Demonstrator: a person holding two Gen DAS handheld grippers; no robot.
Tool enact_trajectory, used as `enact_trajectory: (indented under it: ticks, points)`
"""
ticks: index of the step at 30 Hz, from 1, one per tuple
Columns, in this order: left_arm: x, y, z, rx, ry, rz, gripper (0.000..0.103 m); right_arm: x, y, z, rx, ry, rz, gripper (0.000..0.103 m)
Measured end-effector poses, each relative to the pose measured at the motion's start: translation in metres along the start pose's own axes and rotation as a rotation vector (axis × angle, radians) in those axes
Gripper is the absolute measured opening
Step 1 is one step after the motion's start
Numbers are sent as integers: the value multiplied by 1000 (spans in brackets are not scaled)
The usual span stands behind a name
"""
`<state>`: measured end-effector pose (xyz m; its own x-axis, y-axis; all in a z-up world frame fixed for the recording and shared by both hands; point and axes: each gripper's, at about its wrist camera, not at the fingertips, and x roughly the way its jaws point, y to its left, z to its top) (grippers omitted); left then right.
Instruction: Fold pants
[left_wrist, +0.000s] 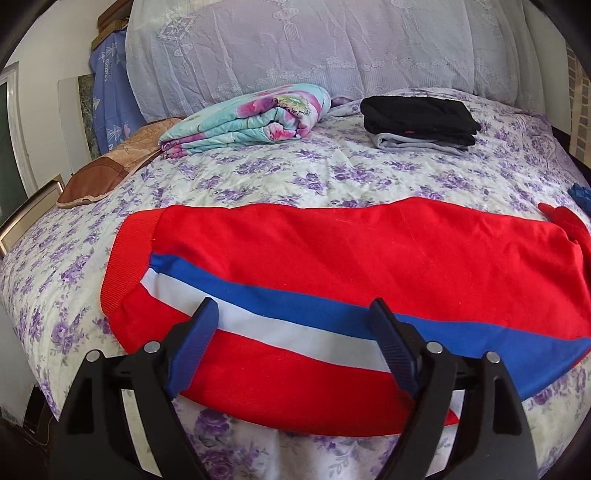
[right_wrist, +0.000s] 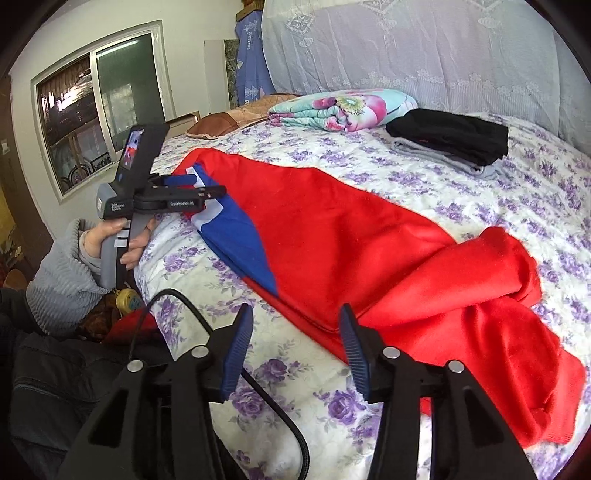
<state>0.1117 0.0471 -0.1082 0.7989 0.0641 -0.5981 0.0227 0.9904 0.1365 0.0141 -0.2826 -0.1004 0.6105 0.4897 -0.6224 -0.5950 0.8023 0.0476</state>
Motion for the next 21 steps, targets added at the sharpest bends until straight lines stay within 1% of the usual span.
enact_trajectory:
  ticks: [3,4,6,8,10,15,18,21]
  points:
    - [0,-6,-3,21,-8,1,88,-19,-9,9,46,-60,-21,54]
    - [0,-5,-3,21,-10,-2,88,-23,-14,12,62,-75,-50,56]
    - [1,-3,-3,11,-11,-18,90,-26,-25,20,107,-87,-141,60]
    - [2,-1,-4,-4,-10,-25,92,-22,-40,28,178,-80,-200,60]
    - [3,0,-5,-6,-10,-17,94,-12,-52,35,222,-60,-245,60]
    - [4,-4,-7,8,-9,-1,96,27,-73,65,178,43,-404,60]
    - [4,-4,-8,12,-9,1,98,43,-93,86,215,58,-438,60]
    - [5,-3,-9,14,-12,-4,98,47,-108,94,284,31,-415,61]
